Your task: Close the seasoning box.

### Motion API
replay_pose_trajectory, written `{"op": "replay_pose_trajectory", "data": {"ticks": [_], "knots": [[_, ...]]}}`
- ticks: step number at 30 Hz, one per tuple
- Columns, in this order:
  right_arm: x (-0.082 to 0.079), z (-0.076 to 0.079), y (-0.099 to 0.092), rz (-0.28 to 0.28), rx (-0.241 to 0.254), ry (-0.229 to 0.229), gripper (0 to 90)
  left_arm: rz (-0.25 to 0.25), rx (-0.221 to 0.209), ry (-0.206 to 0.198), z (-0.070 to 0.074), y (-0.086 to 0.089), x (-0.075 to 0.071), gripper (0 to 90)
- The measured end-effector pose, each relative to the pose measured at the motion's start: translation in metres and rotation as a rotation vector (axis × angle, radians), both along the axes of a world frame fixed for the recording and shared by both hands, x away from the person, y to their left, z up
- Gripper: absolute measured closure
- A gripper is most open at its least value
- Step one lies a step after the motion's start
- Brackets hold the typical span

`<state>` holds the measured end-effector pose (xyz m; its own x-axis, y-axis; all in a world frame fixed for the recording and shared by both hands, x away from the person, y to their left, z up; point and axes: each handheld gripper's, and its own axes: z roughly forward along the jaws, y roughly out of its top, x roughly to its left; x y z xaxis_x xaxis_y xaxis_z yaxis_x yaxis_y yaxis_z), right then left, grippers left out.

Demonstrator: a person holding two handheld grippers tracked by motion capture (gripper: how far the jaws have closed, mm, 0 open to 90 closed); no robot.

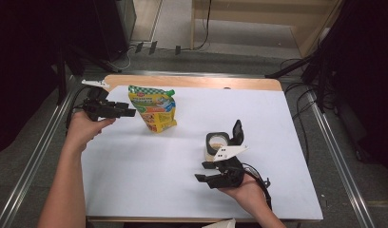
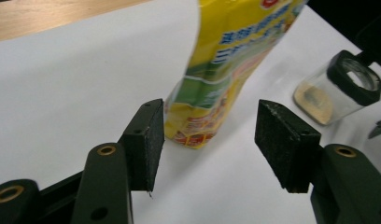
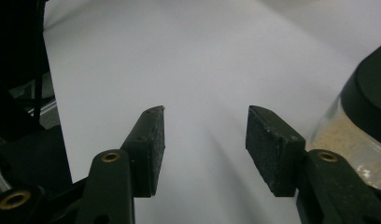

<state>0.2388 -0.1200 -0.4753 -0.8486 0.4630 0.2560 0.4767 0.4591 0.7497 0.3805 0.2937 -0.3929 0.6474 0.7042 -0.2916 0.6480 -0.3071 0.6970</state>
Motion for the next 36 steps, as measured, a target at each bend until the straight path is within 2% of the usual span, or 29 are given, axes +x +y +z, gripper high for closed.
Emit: {"op": "replay_pose_trajectory", "data": {"ticks": [3, 12, 14, 19, 23, 29, 33, 36], "knots": [[-0.001, 0.000, 0.003, 0.006, 0.001, 0.003, 48.8, 0.003, 0.003, -0.011, 0.000, -0.003, 0.006, 41.2], [0.003, 0.001, 0.024, 0.034, -0.004, 0.003, 48.8, -0.050, 0.015, -0.017, -0.007, -0.025, 0.020, 46.1], [0.005, 0.002, 0.030, 0.041, -0.007, -0.003, 48.8, -0.053, 0.019, -0.013, -0.008, -0.029, 0.021, 49.2], [0.013, 0.004, 0.043, 0.041, 0.006, -0.012, 48.9, -0.036, 0.053, -0.034, -0.008, -0.034, 0.020, 53.9], [0.018, 0.001, 0.050, 0.042, 0.025, -0.013, 48.9, -0.037, 0.037, -0.037, -0.009, -0.033, 0.017, 59.5], [0.018, -0.004, 0.055, 0.037, 0.020, -0.001, 49.0, -0.059, 0.005, -0.046, -0.010, -0.035, 0.014, 69.3], [0.017, -0.005, 0.054, 0.041, 0.012, -0.010, 49.0, -0.068, -0.019, -0.044, -0.012, -0.037, 0.013, 73.6], [0.017, -0.006, 0.054, 0.039, 0.005, -0.020, 49.0, -0.070, -0.014, -0.052, -0.011, -0.039, 0.011, 76.1]]}}
